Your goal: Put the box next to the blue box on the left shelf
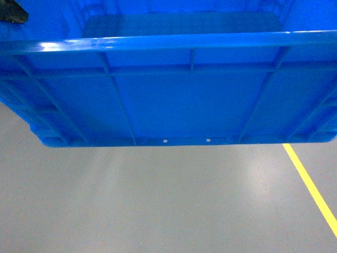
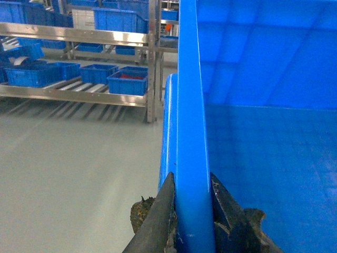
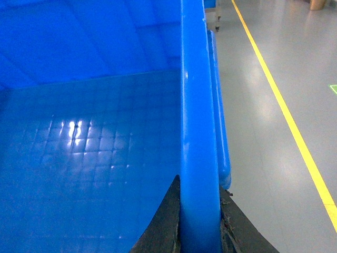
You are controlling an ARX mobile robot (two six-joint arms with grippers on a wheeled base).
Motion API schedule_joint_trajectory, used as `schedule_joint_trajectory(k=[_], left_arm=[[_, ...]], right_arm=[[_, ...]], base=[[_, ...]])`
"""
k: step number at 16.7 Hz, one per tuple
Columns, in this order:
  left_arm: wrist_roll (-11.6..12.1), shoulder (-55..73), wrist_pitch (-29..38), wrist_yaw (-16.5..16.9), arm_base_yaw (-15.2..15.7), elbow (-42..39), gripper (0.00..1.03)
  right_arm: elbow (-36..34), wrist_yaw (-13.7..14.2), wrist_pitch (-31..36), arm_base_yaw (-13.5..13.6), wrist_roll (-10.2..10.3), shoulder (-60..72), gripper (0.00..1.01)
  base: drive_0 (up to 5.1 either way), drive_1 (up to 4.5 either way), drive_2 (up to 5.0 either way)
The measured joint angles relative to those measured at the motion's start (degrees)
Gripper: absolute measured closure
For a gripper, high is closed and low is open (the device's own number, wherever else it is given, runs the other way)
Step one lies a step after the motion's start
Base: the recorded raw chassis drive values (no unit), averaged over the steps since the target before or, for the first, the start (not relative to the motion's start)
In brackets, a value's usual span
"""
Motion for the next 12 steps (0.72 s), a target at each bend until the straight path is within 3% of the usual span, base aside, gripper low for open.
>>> schedule_joint_trajectory(k=[12], left_arm=[[0.02,0.0,0.02,0.02,0.0,0.0,0.93]], right_arm=[[-0.02,-0.02,-0.22,0.0,0.02,0.07,0.93]], base=[[0.0,4.31,-4.4]])
